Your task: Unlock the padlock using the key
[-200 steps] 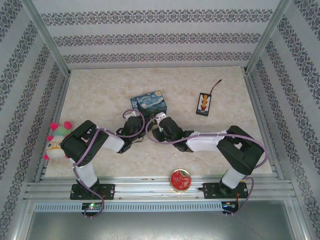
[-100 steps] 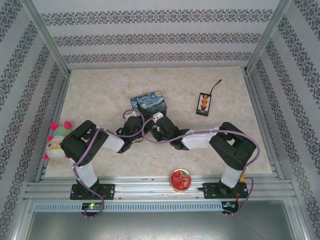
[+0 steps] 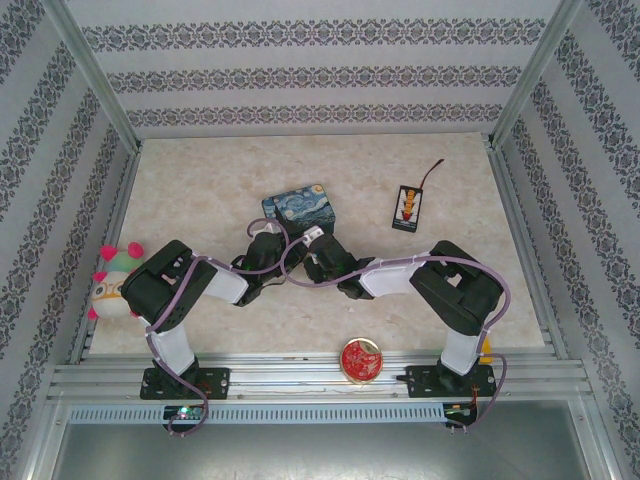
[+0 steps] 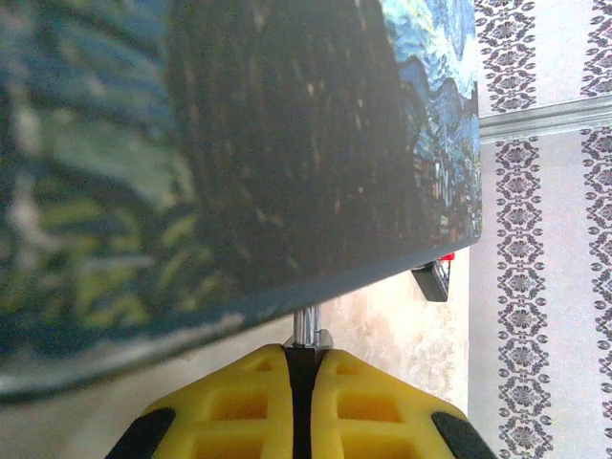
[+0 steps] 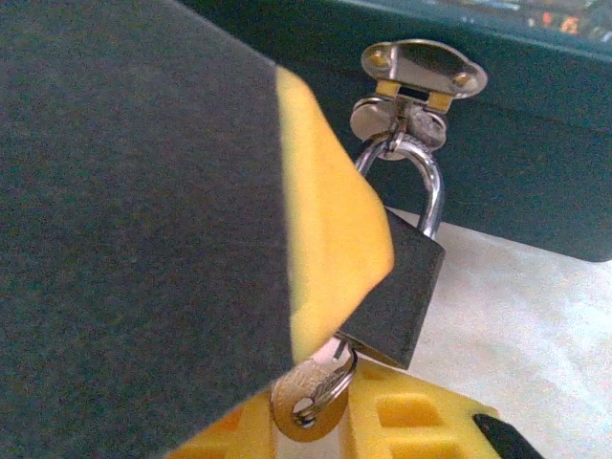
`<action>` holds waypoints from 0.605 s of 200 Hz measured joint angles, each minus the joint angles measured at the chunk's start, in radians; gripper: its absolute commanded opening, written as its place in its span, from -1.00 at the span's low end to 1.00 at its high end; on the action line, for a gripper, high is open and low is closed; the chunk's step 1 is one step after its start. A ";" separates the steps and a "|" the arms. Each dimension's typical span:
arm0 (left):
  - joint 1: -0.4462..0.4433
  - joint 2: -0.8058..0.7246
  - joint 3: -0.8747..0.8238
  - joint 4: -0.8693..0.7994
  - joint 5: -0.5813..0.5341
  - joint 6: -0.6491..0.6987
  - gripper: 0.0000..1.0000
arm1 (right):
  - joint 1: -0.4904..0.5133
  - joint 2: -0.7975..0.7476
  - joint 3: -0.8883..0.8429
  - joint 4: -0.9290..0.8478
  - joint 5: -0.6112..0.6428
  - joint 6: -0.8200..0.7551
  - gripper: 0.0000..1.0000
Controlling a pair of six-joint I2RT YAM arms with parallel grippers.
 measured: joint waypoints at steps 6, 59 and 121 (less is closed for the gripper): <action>0.000 0.000 0.000 0.000 0.000 0.000 -1.00 | 0.000 0.000 0.000 -0.001 -0.001 0.001 -0.78; 0.001 0.000 0.000 0.000 0.000 0.000 -1.00 | -0.023 -0.001 0.000 -0.011 -0.046 0.001 -0.93; 0.005 0.000 -0.017 0.022 0.013 0.000 -1.00 | -0.079 -0.014 -0.001 -0.027 -0.209 0.027 -1.00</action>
